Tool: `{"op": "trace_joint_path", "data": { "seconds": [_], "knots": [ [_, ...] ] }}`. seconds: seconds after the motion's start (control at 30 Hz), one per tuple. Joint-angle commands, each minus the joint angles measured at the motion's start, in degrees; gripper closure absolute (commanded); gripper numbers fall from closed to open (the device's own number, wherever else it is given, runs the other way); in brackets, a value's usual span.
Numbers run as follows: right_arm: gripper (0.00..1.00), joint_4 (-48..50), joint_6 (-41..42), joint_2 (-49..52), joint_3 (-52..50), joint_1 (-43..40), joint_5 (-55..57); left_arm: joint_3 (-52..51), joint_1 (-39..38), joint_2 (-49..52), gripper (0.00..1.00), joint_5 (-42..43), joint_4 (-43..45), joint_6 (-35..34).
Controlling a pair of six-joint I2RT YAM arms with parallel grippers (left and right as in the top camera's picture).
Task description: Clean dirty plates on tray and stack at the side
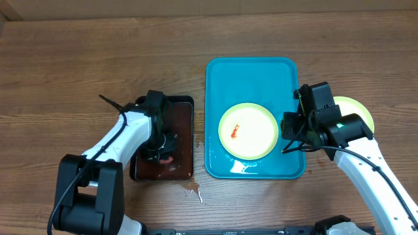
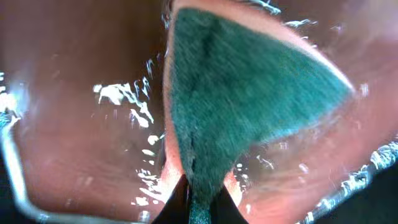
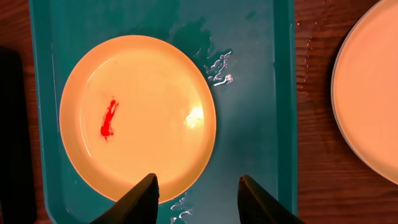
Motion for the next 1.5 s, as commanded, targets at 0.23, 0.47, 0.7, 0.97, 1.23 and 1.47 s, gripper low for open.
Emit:
{"op": "trace_joint_path", "data": {
  "seconds": [0.23,0.47,0.7,0.97,1.23,1.47],
  "knots": [
    [0.56,-0.1,-0.2,-0.2,0.5,-0.1,-0.1,11.4,-0.6,-0.5,0.49,-2.7,-5.4,5.1],
    [0.51,-0.9,2.9,-0.1,0.5,-0.1,2.7,6.1,-0.8,-0.2,0.5,-7.1,0.9,5.0],
    [0.47,-1.0,6.8,-0.1,0.4,-0.1,4.2,0.6,-0.8,1.4,0.8,-3.1,6.7,3.3],
    [0.39,-1.1,8.0,3.0,-1.1,-1.0,4.5,4.4,-0.3,1.4,0.96,-3.1,1.5,5.5],
    [0.39,1.9,-2.2,7.4,-1.3,-3.3,-5.4,18.6,0.4,-0.2,0.96,-5.1,-10.2,9.0],
    [0.4,5.2,-2.8,12.5,-1.4,-3.1,-5.6,29.6,0.4,-0.2,0.96,-7.5,-17.8,10.6]
  ]
}}
